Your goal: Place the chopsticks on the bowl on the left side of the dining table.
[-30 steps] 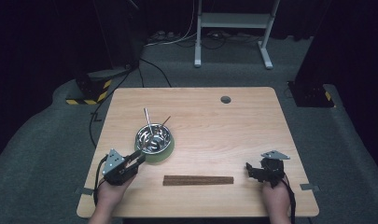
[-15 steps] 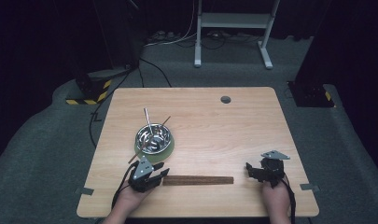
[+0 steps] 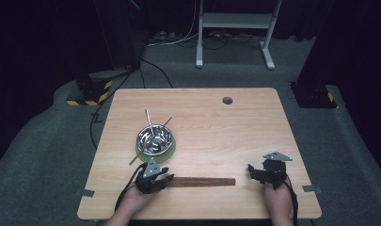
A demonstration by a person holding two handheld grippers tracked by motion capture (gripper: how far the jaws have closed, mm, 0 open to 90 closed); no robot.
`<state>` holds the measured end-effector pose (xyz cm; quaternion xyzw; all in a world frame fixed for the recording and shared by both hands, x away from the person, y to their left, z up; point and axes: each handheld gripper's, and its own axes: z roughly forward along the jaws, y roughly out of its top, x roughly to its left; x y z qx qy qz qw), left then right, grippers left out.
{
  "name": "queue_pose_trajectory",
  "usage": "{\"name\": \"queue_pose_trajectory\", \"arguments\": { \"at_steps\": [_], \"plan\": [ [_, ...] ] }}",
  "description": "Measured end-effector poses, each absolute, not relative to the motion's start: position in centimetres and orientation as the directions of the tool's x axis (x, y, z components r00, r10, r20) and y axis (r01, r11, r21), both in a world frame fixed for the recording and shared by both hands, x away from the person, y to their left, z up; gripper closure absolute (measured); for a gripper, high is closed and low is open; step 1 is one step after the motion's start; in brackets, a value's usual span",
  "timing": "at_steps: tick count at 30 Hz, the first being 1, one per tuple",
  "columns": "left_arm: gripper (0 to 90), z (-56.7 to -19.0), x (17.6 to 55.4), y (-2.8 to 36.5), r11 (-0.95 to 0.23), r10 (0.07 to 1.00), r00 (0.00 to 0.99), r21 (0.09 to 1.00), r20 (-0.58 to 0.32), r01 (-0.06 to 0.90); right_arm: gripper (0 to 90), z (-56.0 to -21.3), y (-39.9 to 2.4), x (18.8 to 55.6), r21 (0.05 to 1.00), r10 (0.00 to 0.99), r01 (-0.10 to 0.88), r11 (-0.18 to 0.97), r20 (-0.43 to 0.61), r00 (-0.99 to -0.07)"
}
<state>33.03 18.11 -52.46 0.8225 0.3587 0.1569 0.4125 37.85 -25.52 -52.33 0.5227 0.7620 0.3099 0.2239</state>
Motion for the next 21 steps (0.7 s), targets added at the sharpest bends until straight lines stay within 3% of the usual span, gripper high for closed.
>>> {"name": "queue_pose_trajectory", "arguments": {
  "at_steps": [8, 14, 21],
  "plan": [
    [62.0, -52.47, 33.31, 18.23, -0.394, 0.73, 0.682, 0.793, -0.036, 0.464, 13.4, -52.33, -25.52, 37.85, 0.706, 0.935, 0.658, 0.262, -0.017, -0.354],
    [63.6, -52.45, 33.49, 18.34, -0.401, 0.766, 0.643, 0.791, 0.013, 0.462, 13.5, -52.33, -25.52, 37.85, 0.707, 0.935, 0.657, 0.263, -0.018, -0.354],
    [63.4, -52.28, 33.0, 18.57, -0.398, 0.715, 0.698, 0.798, -0.039, 0.452, 13.6, -52.33, -25.52, 37.85, 0.707, 0.935, 0.657, 0.263, -0.018, -0.355]
  ]
}}
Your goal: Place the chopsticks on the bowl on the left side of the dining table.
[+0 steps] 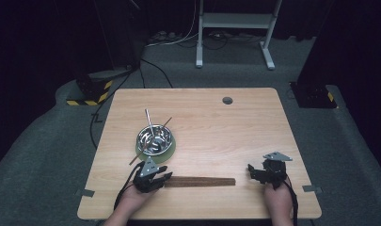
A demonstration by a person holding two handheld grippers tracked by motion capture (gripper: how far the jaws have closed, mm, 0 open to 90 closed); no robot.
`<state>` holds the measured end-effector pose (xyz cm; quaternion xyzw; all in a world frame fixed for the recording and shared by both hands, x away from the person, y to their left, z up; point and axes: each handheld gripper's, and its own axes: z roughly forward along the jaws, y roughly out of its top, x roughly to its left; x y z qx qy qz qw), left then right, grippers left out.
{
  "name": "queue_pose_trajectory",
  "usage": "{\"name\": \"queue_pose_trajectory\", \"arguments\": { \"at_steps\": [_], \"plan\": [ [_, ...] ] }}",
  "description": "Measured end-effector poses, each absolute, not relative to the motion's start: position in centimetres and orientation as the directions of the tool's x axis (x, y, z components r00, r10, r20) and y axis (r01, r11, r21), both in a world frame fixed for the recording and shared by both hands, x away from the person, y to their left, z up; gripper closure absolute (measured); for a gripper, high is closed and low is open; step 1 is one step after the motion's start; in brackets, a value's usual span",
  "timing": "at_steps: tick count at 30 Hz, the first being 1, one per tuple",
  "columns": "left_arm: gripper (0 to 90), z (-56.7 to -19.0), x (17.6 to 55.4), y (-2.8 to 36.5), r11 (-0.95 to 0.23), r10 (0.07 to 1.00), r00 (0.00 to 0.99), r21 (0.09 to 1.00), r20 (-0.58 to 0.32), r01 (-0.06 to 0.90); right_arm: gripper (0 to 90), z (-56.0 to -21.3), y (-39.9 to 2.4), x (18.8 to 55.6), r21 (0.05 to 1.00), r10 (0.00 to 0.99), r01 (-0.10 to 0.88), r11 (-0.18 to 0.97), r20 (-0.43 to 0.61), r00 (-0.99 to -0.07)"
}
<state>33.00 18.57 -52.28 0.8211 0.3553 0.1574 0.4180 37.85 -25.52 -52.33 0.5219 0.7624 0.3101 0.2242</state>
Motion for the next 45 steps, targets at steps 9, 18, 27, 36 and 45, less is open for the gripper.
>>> {"name": "queue_pose_trajectory", "arguments": {
  "at_steps": [9, 18, 27, 36, 45],
  "plan": [
    [63.9, -52.5, 33.3, 18.7, -0.415, 0.739, 0.673, 0.778, -0.014, 0.471, 13.7, -52.3, -25.5, 37.8, 0.706, 0.935, 0.657, 0.262, -0.017, -0.355],
    [65.3, -52.6, 33.6, 19.2, -0.397, 0.777, 0.63, 0.77, -0.008, 0.5, 13.7, -52.3, -25.5, 37.8, 0.706, 0.935, 0.659, 0.262, -0.015, -0.355],
    [60.9, -52.3, 34.2, 18.2, -0.429, 0.757, 0.653, 0.767, 0.017, 0.477, 13.7, -52.3, -25.5, 37.8, 0.707, 0.932, 0.653, 0.271, -0.023, -0.362],
    [59.9, -52.6, 34.8, 17.3, -0.44, 0.714, 0.7, 0.765, -0.02, 0.47, 13.7, -52.3, -25.5, 37.8, 0.708, 0.932, 0.653, 0.271, -0.023, -0.361],
    [74.7, -52.5, 34.2, 17.5, -0.469, 0.681, 0.732, 0.763, -0.008, 0.445, 13.7, -52.4, -25.5, 37.9, 0.717, 0.934, 0.644, 0.267, -0.028, -0.355]
  ]
}}
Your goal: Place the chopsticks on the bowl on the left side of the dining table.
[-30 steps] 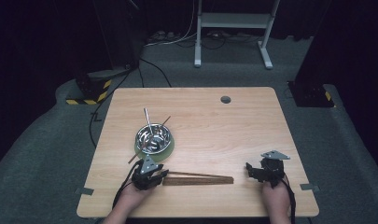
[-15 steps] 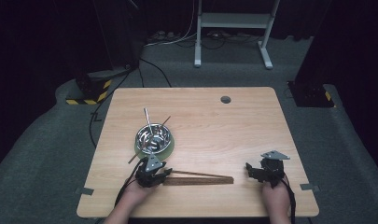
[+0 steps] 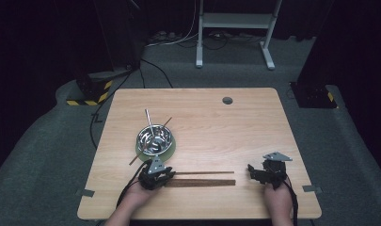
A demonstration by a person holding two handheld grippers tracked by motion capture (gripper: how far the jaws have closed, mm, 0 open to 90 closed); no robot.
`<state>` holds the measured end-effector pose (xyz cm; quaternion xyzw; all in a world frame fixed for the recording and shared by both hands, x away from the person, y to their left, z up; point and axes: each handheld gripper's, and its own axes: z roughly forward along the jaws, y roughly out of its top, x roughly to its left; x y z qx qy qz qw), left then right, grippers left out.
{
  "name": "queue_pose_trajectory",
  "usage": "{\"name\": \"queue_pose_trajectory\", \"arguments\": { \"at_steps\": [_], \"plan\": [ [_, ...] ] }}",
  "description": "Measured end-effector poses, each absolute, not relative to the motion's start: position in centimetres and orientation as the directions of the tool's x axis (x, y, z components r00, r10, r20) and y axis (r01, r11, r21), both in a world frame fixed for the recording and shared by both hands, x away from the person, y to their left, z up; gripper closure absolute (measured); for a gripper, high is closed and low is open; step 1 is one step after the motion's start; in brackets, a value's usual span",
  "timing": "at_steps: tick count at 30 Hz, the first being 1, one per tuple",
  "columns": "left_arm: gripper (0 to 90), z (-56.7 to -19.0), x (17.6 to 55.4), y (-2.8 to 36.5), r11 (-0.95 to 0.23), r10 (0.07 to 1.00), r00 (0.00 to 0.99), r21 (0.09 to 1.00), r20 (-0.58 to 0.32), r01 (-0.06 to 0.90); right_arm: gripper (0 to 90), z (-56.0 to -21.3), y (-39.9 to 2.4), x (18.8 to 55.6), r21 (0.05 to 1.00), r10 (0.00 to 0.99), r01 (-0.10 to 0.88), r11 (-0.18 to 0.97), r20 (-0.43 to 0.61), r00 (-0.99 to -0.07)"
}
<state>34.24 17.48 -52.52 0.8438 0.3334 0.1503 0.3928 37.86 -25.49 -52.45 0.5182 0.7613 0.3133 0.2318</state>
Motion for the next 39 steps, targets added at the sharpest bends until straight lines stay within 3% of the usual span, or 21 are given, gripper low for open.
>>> {"name": "queue_pose_trajectory", "arguments": {
  "at_steps": [7, 19, 26, 32, 36, 38, 39],
  "plan": [
    [82.0, -52.5, 33.9, 18.4, -0.471, 0.678, 0.735, 0.762, -0.01, 0.445, 13.7, -52.4, -25.5, 37.9, 0.717, 0.934, 0.644, 0.266, -0.028, -0.355],
    [82.4, -52.4, 33.5, 22.0, -0.44, 0.719, 0.695, 0.752, -0.033, 0.491, 13.7, -52.4, -25.5, 37.9, 0.717, 0.935, 0.644, 0.266, -0.028, -0.355],
    [67.0, -52.5, 33.8, 21.5, -0.408, 0.742, 0.669, 0.76, -0.047, 0.506, 13.7, -52.4, -25.5, 37.9, 0.717, 0.935, 0.644, 0.266, -0.028, -0.355],
    [63.0, -52.7, 34.0, 20.7, -0.416, 0.758, 0.652, 0.768, -0.003, 0.487, 13.7, -52.5, -25.4, 37.8, 0.717, 0.935, 0.646, 0.262, -0.024, -0.353],
    [65.4, -52.7, 34.0, 20.5, -0.409, 0.763, 0.647, 0.768, -0.008, 0.492, 13.7, -52.5, -25.4, 37.8, 0.717, 0.935, 0.646, 0.262, -0.023, -0.353],
    [71.3, -52.7, 34.0, 20.6, -0.413, 0.756, 0.654, 0.77, -0.007, 0.486, 13.6, -52.5, -25.4, 37.8, 0.716, 0.934, 0.647, 0.262, -0.021, -0.356],
    [78.7, -52.7, 34.0, 20.5, -0.414, 0.753, 0.658, 0.771, -0.008, 0.484, 13.6, -52.5, -25.4, 37.8, 0.716, 0.935, 0.647, 0.262, -0.02, -0.355]
  ]
}}
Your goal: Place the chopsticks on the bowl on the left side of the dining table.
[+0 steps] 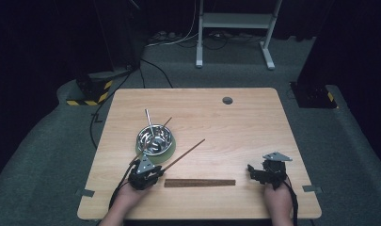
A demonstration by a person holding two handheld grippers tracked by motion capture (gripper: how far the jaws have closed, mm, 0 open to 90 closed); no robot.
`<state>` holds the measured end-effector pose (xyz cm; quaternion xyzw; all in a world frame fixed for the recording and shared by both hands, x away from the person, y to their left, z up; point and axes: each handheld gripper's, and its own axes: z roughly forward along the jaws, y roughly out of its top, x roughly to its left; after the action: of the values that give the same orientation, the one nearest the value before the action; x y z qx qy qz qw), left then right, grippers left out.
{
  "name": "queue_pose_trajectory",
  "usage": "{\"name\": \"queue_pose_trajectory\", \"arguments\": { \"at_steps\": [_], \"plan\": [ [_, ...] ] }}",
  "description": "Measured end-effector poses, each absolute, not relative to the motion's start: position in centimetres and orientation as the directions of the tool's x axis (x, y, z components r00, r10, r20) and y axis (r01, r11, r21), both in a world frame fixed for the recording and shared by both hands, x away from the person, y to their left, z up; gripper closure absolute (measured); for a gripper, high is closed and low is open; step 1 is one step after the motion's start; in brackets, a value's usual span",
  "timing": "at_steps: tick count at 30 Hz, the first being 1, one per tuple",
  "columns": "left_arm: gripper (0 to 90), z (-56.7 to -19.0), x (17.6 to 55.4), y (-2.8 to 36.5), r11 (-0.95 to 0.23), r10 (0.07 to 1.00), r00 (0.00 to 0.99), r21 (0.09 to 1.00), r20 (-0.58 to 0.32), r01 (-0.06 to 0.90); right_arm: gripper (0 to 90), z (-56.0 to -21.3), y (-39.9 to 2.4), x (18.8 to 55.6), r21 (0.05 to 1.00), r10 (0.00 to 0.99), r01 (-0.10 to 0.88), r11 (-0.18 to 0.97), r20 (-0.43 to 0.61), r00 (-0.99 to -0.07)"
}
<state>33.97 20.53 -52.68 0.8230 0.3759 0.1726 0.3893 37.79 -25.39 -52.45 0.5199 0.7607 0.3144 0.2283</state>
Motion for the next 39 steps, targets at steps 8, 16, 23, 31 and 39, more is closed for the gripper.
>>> {"name": "queue_pose_trajectory", "arguments": {
  "at_steps": [8, 16, 23, 31, 39],
  "plan": [
    [83.2, -52.6, 33.7, 20.6, -0.41, 0.754, 0.657, 0.774, -0.01, 0.483, 13.6, -52.4, -25.4, 37.8, 0.709, 0.933, 0.653, 0.267, -0.019, -0.36],
    [83.4, -51.3, 33.0, 21.4, -0.315, 0.769, 0.637, 0.837, -0.051, 0.447, 13.7, -52.3, -25.4, 37.7, 0.703, 0.932, 0.66, 0.263, -0.01, -0.361],
    [83.4, -50.1, 32.2, 21.8, -0.265, 0.77, 0.636, 0.88, -0.053, 0.394, 13.7, -52.4, -25.3, 37.8, 0.714, 0.936, 0.653, 0.254, -0.012, -0.35],
    [83.5, -48.6, 31.4, 22.1, -0.235, 0.782, 0.622, 0.909, -0.033, 0.345, 13.7, -52.4, -25.3, 37.8, 0.714, 0.936, 0.652, 0.255, -0.014, -0.351],
    [83.4, -48.0, 31.4, 23.6, -0.22, 0.817, 0.576, 0.913, -0.02, 0.344, 13.7, -52.4, -25.4, 37.8, 0.715, 0.935, 0.65, 0.259, -0.017, -0.354]
  ]
}}
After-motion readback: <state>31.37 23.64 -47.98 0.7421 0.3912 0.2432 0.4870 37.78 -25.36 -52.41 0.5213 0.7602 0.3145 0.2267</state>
